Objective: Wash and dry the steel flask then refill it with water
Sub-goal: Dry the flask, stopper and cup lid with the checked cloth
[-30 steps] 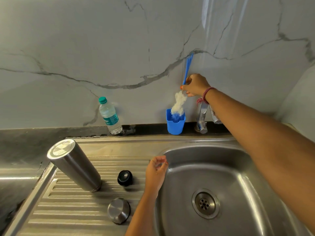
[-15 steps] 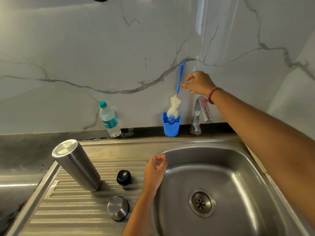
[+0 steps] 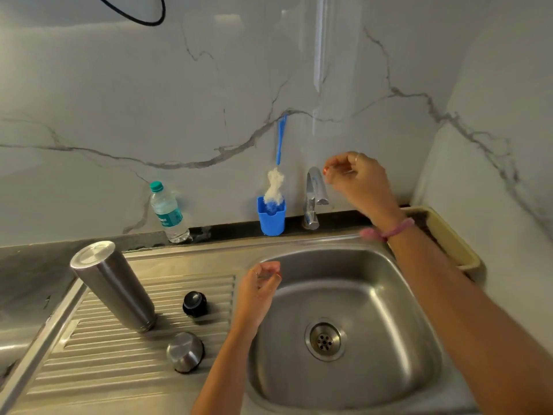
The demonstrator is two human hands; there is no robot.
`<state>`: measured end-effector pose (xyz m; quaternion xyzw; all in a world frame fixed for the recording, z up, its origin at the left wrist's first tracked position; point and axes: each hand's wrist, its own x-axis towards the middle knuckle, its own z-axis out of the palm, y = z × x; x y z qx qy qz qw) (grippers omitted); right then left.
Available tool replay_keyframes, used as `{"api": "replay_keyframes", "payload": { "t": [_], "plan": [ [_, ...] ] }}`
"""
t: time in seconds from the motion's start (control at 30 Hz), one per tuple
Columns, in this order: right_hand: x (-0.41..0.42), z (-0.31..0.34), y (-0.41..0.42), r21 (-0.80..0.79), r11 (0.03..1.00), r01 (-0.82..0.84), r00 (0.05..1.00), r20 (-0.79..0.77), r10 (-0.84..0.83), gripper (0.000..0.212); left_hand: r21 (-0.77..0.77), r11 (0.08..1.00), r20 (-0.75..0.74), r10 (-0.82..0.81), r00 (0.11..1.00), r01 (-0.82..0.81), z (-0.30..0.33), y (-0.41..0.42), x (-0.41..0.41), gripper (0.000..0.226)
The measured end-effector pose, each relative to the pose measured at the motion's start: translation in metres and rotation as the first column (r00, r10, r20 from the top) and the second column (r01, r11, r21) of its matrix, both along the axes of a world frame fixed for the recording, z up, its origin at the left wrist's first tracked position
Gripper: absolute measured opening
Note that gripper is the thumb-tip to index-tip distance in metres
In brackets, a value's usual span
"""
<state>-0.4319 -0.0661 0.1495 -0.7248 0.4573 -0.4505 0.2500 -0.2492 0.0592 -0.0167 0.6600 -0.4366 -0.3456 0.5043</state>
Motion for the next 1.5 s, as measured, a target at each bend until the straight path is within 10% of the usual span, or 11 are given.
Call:
{"api": "replay_keyframes", "payload": {
  "t": [0.43, 1.03, 1.5],
  "plan": [
    [-0.152, -0.141, 0.044, 0.385, 0.883, 0.268, 0.963, -0.066, -0.263, 0.009, 0.085, 0.989, -0.047, -0.117, 0.992, 0.120, -0.013, 0.000, -0.076, 0.017],
    [-0.236, -0.142, -0.067, 0.448, 0.745, 0.495, 0.800, -0.570, -0.188, 0.010, 0.168, 0.910, -0.020, -0.380, 0.925, 0.378, -0.011, -0.118, -0.204, 0.019],
    [-0.206, -0.188, -0.110, 0.355, 0.761, 0.543, 0.706, -0.684, -0.184, 0.017, 0.222, 0.907, -0.007, -0.366, 0.931, 0.358, -0.038, -0.177, -0.236, 0.023]
  ]
}}
